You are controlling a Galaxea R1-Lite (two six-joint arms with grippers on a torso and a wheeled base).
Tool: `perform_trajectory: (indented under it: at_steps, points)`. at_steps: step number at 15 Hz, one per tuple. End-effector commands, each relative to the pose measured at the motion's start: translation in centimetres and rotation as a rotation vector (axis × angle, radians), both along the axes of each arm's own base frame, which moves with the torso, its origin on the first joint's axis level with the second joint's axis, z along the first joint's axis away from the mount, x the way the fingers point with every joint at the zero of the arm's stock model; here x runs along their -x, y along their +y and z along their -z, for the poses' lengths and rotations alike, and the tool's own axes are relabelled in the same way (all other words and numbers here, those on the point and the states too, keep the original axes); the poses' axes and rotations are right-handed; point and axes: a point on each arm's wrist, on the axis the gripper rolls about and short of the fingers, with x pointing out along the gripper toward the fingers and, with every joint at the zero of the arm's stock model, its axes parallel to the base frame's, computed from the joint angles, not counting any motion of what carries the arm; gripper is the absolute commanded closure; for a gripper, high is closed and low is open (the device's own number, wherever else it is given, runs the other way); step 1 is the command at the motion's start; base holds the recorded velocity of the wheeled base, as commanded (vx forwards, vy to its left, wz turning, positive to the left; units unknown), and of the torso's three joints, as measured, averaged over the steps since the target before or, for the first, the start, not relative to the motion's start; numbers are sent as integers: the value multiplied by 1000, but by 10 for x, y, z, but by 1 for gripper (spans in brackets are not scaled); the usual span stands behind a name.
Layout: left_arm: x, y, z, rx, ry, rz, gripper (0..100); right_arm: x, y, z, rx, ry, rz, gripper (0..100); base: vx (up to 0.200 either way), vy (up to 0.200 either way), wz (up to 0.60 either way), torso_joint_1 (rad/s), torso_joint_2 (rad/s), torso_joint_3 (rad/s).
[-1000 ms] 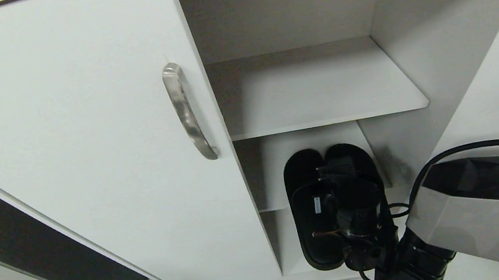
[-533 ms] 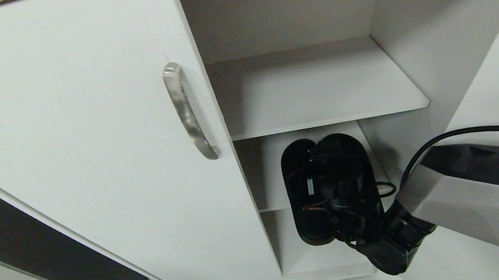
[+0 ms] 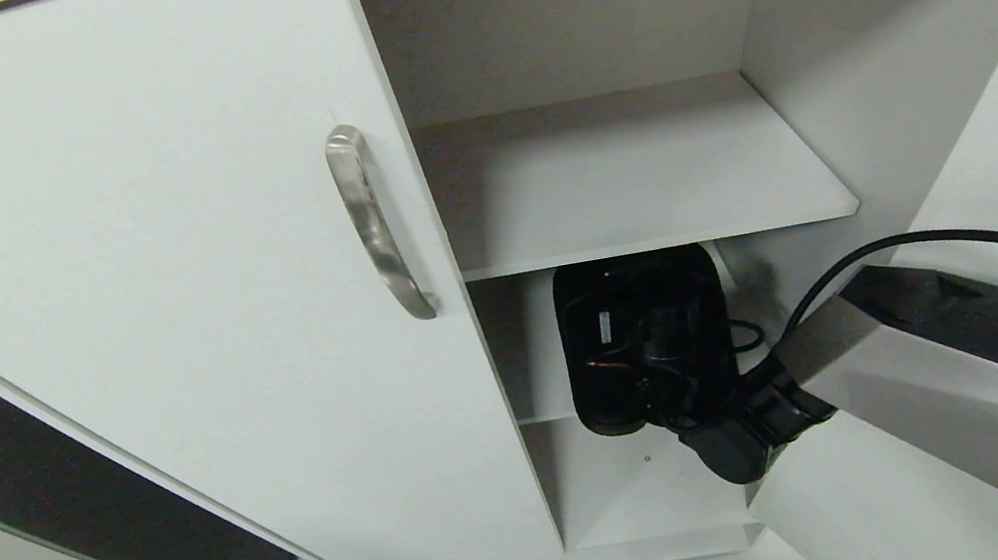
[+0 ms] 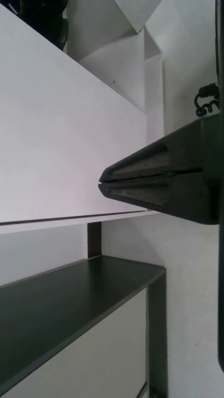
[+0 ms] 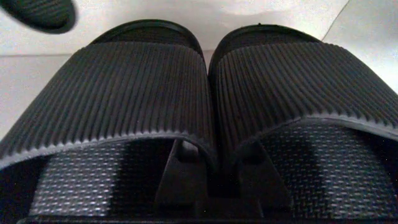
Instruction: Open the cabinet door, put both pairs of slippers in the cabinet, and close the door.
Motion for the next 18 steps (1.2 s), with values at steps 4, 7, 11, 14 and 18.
perform_trajectory:
  at_steps: [4, 7, 11, 14, 18]
  points:
    - [0, 0, 0, 0, 1, -2, 100, -14, 0, 12, 9, 12, 16, 100, 0, 0, 0, 0, 0, 0]
    - [0, 0, 0, 0, 1, -5, 100, -14, 0, 12, 9, 12, 18, 100, 0, 0, 0, 0, 0, 0]
    - [0, 0, 0, 0, 1, -5, 100, -15, -1, 16, 10, 18, 19, 0, 0, 0, 0, 0, 0, 0]
    - [0, 0, 0, 0, 1, -5, 100, -11, -1, 20, 27, 37, 15, 0, 0, 0, 0, 0, 0, 0]
    - [0, 0, 0, 0, 1, -5, 100, 11, -3, 6, 22, 32, -4, 0, 0, 0, 0, 0, 0, 0]
